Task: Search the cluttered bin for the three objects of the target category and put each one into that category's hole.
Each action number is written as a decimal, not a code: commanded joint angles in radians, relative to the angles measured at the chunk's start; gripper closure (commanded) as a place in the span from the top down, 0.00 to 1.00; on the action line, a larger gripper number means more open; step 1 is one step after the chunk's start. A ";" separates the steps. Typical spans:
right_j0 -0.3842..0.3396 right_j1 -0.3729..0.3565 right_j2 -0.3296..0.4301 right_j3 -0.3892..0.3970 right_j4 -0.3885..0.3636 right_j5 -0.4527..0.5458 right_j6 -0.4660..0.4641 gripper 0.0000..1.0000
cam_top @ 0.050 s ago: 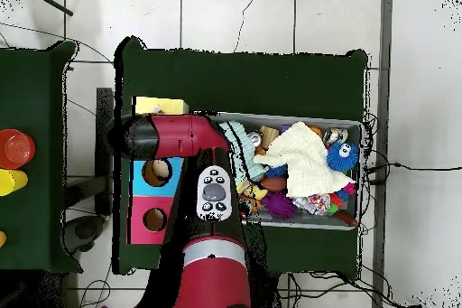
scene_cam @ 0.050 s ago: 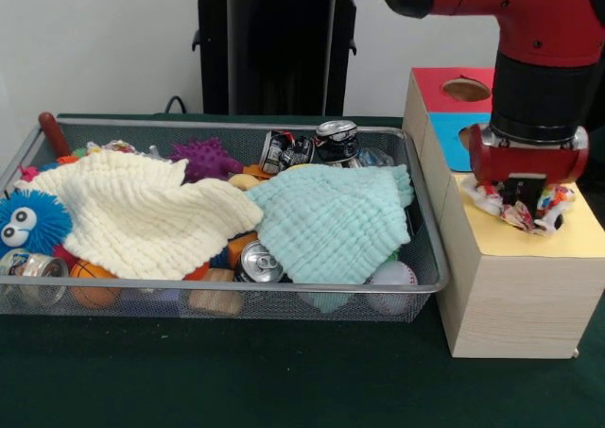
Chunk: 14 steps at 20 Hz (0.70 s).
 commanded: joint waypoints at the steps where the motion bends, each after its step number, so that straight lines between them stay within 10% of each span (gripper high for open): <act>1: -0.045 0.137 0.014 0.011 -0.063 -0.019 0.059 0.00; 9: -0.047 0.184 0.008 -0.028 -0.057 -0.016 0.058 0.00; 14: -0.051 0.073 0.030 0.060 -0.046 0.002 0.052 0.00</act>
